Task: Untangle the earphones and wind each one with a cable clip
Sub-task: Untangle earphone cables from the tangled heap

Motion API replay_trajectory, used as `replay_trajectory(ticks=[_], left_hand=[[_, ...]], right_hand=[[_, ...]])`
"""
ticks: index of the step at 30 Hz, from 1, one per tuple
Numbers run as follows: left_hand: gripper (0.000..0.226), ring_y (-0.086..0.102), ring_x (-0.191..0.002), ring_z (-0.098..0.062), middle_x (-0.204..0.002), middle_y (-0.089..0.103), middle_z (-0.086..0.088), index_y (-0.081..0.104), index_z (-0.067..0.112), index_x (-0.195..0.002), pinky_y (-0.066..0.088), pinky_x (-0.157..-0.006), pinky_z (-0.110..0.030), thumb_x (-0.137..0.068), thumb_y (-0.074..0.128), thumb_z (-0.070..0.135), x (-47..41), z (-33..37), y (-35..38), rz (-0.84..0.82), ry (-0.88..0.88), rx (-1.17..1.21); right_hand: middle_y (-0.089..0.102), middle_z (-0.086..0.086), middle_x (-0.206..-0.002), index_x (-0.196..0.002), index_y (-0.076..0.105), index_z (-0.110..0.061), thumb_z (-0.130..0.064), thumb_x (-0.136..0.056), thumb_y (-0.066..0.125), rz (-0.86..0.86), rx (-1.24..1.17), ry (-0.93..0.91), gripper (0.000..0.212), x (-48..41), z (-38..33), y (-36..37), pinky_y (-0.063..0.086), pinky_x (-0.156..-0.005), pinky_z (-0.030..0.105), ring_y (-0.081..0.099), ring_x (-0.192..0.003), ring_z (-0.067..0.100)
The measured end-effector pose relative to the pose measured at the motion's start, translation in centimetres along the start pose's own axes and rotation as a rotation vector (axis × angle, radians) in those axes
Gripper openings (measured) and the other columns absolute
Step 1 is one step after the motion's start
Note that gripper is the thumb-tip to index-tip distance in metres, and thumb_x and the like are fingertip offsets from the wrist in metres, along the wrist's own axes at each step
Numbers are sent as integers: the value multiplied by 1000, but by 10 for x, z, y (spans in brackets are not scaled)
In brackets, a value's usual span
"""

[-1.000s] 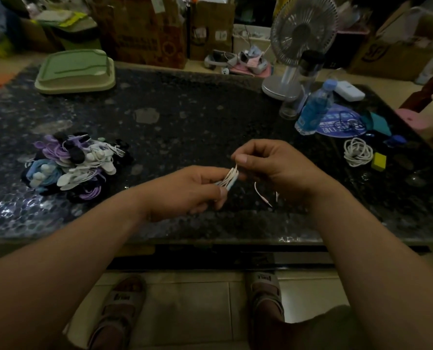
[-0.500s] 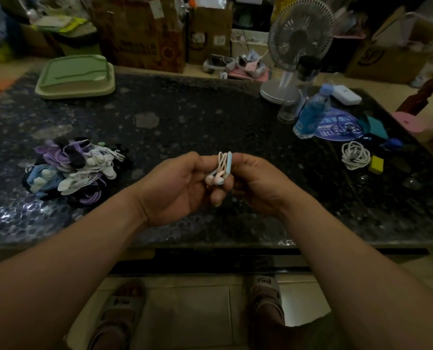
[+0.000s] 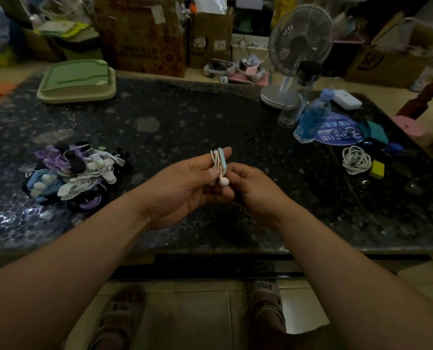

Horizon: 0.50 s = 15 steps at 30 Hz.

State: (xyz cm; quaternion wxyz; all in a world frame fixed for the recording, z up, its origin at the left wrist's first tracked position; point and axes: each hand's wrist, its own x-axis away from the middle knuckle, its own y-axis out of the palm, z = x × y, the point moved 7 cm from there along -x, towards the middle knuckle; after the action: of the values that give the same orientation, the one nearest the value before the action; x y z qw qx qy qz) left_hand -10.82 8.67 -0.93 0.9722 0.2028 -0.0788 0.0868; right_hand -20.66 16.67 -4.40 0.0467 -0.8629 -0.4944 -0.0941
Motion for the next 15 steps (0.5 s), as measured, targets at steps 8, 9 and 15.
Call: replay_trajectory(ticks=[8,9,15], left_hand=[[63,70,-75,-22,-131,71,1,28,40,-160,60,-68,-32,-106,49,14,5,11,-4,-15,8,-170],[63,69,-72,-22,-136,69,3,27,42,-160,60,-67,-32,-107,48,15,6,12,-6,-11,10,-176],[54,66,-66,-24,-143,65,8,26,44,-161,58,-62,-33,-113,39,23,5,13,-18,19,-14,-121]], right_hand=[[78,4,-108,-122,74,-23,-38,-104,61,13,161,32,27,5,1,-1,56,-99,47,73,-103,24],[78,4,-111,-121,73,-27,-42,-103,61,13,199,25,27,5,2,2,53,-104,54,73,-109,26],[75,8,-95,-101,72,-27,-31,-104,59,55,478,-57,14,10,-5,14,56,-91,59,71,-93,32]])
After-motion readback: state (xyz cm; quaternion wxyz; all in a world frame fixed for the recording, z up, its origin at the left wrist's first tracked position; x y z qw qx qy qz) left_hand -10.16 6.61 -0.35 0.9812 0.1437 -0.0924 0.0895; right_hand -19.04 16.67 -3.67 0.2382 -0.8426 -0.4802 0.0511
